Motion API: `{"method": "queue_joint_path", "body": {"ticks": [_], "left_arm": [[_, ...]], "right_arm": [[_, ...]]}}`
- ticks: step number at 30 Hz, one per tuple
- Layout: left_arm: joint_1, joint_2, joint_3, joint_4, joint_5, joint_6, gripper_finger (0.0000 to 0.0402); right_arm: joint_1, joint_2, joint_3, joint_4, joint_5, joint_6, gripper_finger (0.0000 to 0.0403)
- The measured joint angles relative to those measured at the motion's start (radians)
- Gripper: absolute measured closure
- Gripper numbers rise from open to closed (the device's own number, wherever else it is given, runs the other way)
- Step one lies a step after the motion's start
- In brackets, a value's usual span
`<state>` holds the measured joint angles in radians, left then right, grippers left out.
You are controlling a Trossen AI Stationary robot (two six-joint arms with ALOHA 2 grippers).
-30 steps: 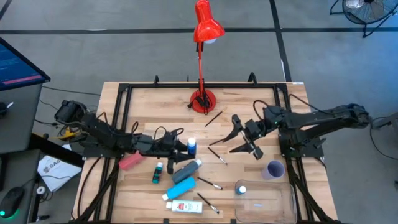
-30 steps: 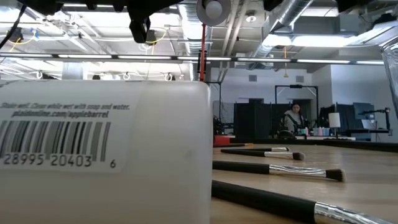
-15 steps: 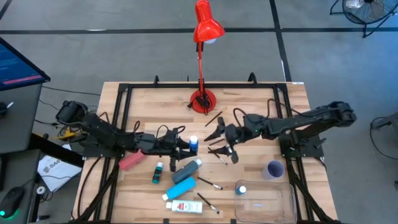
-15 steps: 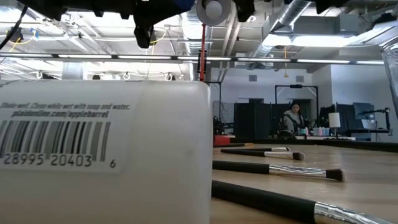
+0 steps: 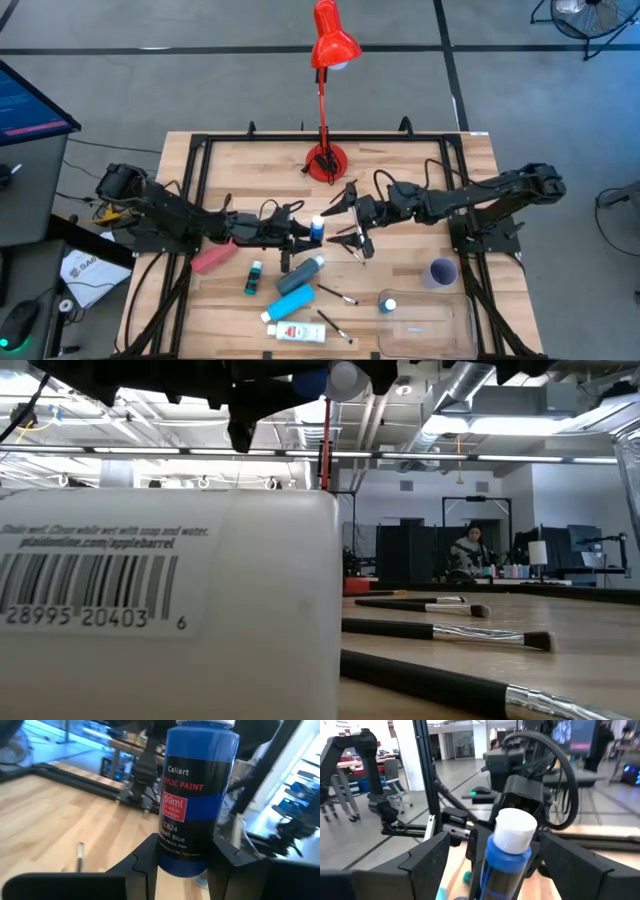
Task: Pick & Place Paint Supplies
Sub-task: Put the dark blue paint bottle into the transparent bin
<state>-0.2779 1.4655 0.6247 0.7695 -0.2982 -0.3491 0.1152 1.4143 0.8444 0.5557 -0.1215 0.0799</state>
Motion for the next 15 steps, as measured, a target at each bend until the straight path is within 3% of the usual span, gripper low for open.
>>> {"method": "queue_joint_path", "body": {"ticks": [5, 9, 15], "left_arm": [[0.000, 0.036, 0.049, -0.039, 0.060, -0.023, 0.0313], [0.000, 0.035, 0.084, -0.152, 0.037, -0.056, 0.0313], [0.005, 0.037, 0.085, -0.180, 0.034, -0.078, 0.0313]], "right_arm": [[-0.023, 0.000, 0.041, -0.173, -0.036, 0.095, 0.0087], [-0.017, -0.001, 0.103, -0.340, -0.037, 0.081, 0.0081], [0.021, -0.001, 0.105, -0.344, -0.037, 0.052, 0.0080]]}}
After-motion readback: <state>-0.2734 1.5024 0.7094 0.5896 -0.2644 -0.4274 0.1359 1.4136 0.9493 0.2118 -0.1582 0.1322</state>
